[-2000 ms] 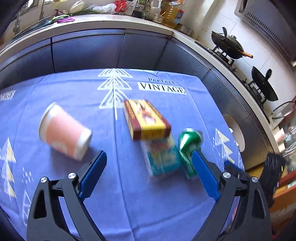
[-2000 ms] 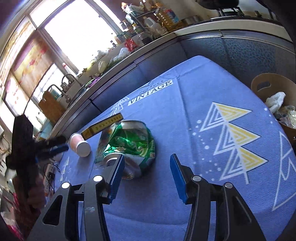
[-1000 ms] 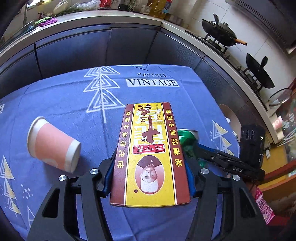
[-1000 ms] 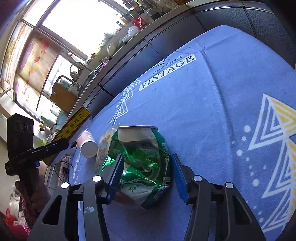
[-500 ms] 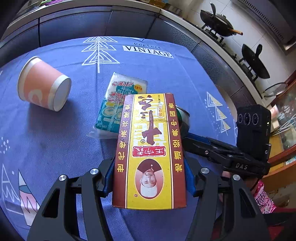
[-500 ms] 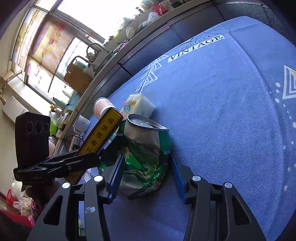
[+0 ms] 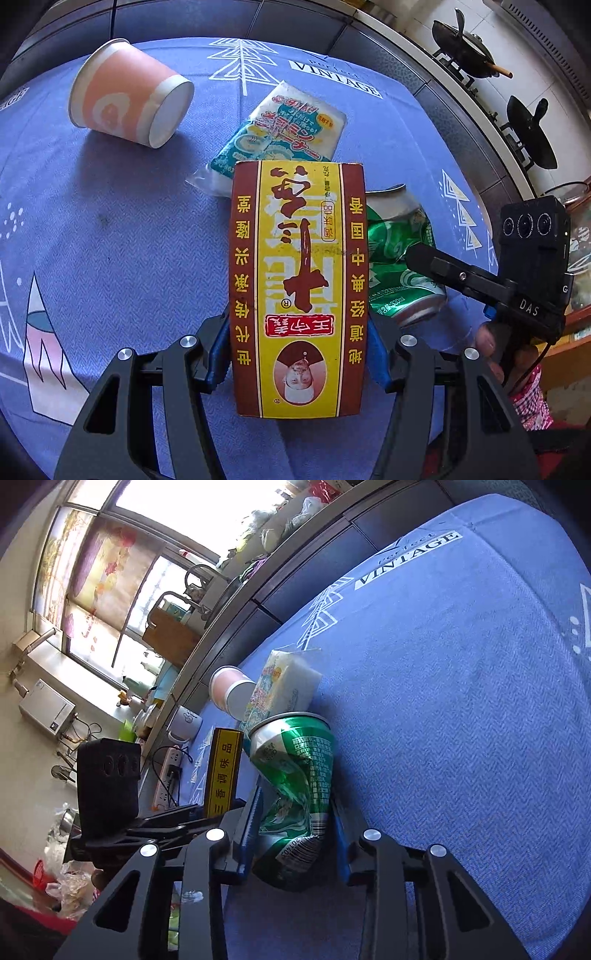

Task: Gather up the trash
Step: 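Carry the box and can to the beige bin and open both tools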

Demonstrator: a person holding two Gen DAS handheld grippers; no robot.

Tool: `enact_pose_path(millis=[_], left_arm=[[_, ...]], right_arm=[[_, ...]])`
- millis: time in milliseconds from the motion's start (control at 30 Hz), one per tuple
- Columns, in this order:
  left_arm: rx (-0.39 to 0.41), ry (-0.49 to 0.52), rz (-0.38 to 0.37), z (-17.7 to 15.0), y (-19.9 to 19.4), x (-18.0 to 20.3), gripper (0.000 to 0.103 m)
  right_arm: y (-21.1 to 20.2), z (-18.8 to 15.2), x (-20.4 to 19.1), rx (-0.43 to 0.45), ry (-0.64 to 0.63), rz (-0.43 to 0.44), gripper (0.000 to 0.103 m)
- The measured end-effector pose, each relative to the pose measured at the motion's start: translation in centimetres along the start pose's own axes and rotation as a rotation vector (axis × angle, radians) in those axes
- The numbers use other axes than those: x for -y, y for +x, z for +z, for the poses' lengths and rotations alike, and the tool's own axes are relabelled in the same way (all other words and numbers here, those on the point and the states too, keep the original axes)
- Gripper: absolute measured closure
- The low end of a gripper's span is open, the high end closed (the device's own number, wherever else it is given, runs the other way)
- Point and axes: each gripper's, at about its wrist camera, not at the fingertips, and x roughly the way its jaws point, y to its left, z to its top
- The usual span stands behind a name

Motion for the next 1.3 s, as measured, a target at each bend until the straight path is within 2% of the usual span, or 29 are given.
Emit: enact_pose_path(millis=[67, 167, 300, 467, 600, 800, 867, 1033, 1067, 1100, 1133, 1167, 1233, 1300], left_arm=[[-0.001, 0.003, -0.02, 0.1, -0.3, 0.4, 0.045], [0.011, 0.04, -0.033, 0.4, -0.9, 2.0, 0.045], [0.004, 0.107, -0.063, 0.9, -0.5, 4.9, 0.045], [-0.056, 0.205, -0.096, 2.6, 2.8, 10.1, 0.045], [-0.109, 0.293, -0.13, 5.9, 6.4, 16.0, 0.045], [-0.174, 0.439, -0.21, 12.1, 12.6, 27.9, 0.045], [-0.178, 0.482, -0.211, 13.8, 15.2, 31.9, 0.045], [-0.189, 0.545, -0.205, 15.9, 20.5, 38.4, 0.043], [-0.186, 0.547, -0.2, 16.1, 21.4, 39.2, 0.03], [-0.185, 0.544, -0.187, 16.3, 22.4, 39.8, 0.021], [-0.185, 0.536, -0.166, 16.5, 23.2, 40.0, 0.021], [-0.19, 0.53, -0.147, 16.6, 23.9, 40.2, 0.021], [-0.194, 0.511, -0.123, 16.7, 24.2, 39.6, 0.023], [-0.153, 0.487, -0.136, 16.6, 22.9, 38.4, 0.024]], right_arm=[[-0.3, 0.1, 0.1, -0.001, 0.01, 0.008, 0.085], [-2.4, 0.4, -0.2, 0.063, -0.011, -0.012, 0.091], [-6.4, 0.7, 1.1, 0.173, -0.006, -0.068, 0.093], [-11.3, 0.2, 4.9, 0.289, 0.076, -0.137, 0.093], [-16.7, 0.1, 8.7, 0.419, 0.173, -0.167, 0.094], [-25.7, 0.3, 14.1, 0.633, 0.293, -0.274, 0.093], [-28.2, 0.3, 16.3, 0.688, 0.347, -0.303, 0.094], [-31.3, 1.0, 19.9, 0.753, 0.407, -0.393, 0.093], [-31.6, 1.1, 20.6, 0.754, 0.411, -0.404, 0.091], [-31.9, 1.1, 21.4, 0.752, 0.416, -0.403, 0.084], [-31.7, 1.3, 22.1, 0.742, 0.423, -0.406, 0.073], [-31.5, 1.5, 22.4, 0.742, 0.435, -0.428, 0.048], [-31.3, 0.8, 22.1, 0.775, 0.441, -0.468, 0.046], [-31.5, 0.0, 21.8, 0.792, 0.442, -0.453, 0.047]])
